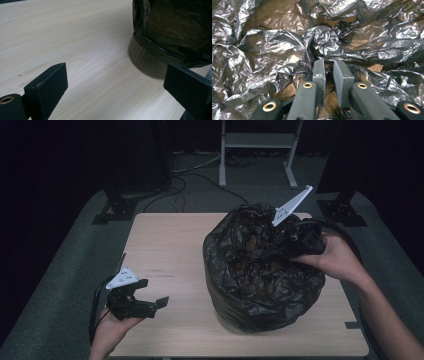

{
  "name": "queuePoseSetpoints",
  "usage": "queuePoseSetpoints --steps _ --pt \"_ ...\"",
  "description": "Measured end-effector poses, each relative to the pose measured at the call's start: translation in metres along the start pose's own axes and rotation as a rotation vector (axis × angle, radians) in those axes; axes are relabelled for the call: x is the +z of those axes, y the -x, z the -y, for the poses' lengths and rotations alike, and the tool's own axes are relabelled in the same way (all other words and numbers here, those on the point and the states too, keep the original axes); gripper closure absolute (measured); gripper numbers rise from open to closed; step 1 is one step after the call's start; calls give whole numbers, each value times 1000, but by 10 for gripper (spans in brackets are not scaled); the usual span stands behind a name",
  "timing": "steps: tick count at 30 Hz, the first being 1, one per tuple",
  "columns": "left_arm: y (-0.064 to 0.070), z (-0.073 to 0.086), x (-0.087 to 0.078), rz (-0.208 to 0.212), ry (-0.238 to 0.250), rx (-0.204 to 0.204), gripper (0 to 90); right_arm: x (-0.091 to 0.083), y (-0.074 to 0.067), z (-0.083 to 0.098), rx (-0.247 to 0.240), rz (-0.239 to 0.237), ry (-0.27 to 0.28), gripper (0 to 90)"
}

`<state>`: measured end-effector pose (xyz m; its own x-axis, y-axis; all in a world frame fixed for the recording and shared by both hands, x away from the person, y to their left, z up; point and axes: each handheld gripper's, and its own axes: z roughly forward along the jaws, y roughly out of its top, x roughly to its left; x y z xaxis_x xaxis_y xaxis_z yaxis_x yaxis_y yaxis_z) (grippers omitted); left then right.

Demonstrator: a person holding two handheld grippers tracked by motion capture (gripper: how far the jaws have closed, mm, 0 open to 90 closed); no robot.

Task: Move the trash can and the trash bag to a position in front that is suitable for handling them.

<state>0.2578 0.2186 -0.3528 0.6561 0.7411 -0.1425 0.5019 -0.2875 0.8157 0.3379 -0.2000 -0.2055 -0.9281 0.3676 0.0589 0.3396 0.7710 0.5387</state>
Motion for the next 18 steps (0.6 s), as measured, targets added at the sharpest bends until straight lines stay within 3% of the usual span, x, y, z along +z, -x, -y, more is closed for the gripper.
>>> queuePoseSetpoints --steps 8,18 --pt "0 -6 -3 25 -9 15 44 -17 -3 1 5 10 72 720" --pt "-2 -13 -5 61 -18 50 44 -27 -4 5 14 20 94 628"
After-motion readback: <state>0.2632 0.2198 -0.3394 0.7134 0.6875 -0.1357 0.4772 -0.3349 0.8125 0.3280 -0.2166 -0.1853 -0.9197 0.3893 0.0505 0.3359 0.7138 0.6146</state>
